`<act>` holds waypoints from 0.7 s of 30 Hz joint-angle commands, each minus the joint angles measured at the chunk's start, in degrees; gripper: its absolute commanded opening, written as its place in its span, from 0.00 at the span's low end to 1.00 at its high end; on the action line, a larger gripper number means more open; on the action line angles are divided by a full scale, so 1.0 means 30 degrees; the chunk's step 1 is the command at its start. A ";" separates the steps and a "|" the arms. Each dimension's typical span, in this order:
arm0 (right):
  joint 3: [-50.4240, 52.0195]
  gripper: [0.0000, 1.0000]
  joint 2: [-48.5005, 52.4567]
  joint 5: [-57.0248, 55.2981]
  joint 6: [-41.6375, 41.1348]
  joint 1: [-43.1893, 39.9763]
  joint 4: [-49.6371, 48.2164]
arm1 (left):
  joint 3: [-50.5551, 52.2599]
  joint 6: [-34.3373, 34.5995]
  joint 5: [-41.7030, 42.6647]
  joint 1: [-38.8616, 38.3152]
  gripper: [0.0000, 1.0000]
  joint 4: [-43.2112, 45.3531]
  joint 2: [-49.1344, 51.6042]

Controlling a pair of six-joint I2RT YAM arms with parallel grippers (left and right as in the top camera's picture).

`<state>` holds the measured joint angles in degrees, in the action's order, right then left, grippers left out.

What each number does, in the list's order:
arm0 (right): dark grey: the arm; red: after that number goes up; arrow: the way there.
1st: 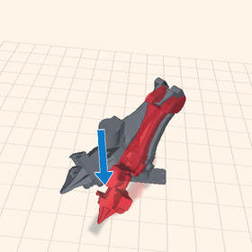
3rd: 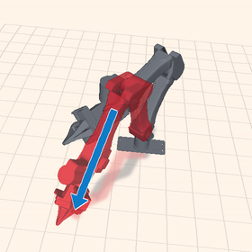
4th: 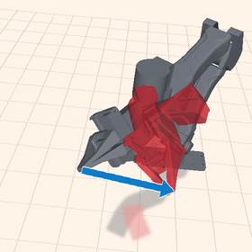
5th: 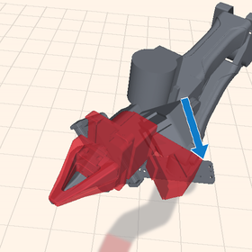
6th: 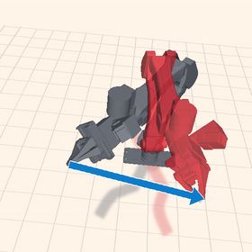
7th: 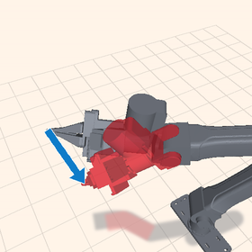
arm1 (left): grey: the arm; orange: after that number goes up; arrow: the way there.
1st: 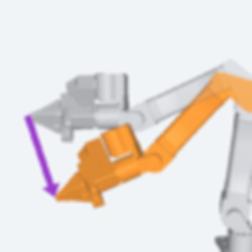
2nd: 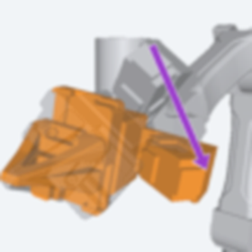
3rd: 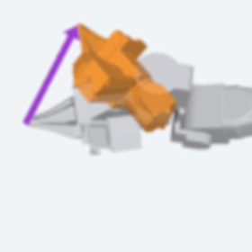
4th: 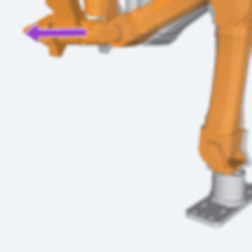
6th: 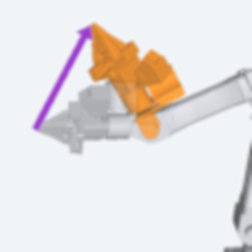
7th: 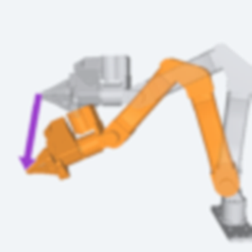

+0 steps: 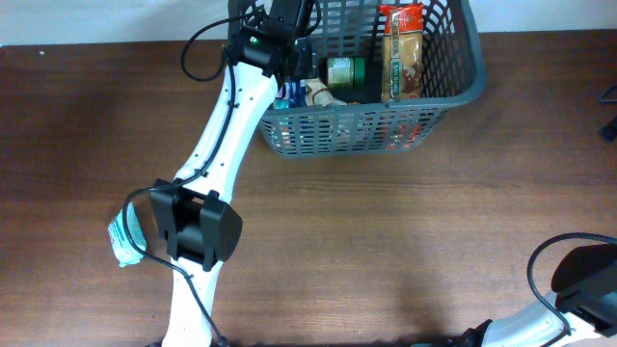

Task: Pack container
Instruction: 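Lower the multipack into the basket and open the left gripper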

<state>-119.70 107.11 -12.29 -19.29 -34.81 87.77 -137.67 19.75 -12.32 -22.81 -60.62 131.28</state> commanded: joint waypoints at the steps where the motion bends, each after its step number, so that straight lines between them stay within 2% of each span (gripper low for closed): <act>1: 0.0117 0.99 0.0029 0.0036 -0.0102 -0.0029 -0.0073 | -0.0095 -0.0029 -0.0204 -0.0007 0.93 0.0051 -0.0189; 6: 0.0117 0.99 0.0029 0.0036 -0.0102 -0.0029 -0.0073 | -0.0896 -0.1078 -0.0211 -0.0007 1.00 -0.0117 -0.0255; 11: 0.0117 0.99 0.0029 0.0036 -0.0102 -0.0029 -0.0073 | -0.4692 -0.1989 -0.0685 -0.0007 1.00 -0.1472 -0.1151; 16: 0.0117 0.99 0.0029 0.0036 -0.0102 -0.0029 -0.0073 | -0.7796 -0.1989 -0.3184 -0.0007 1.00 -0.3468 -0.2769; 21: 0.0117 0.99 0.0029 0.0036 -0.0102 -0.0029 -0.0073 | -0.8386 -0.2062 -0.5326 -0.0007 1.00 -0.5697 -0.4503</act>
<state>-119.70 107.11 -12.29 -19.29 -34.81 87.74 -161.69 14.72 -21.37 -22.81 -74.91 122.08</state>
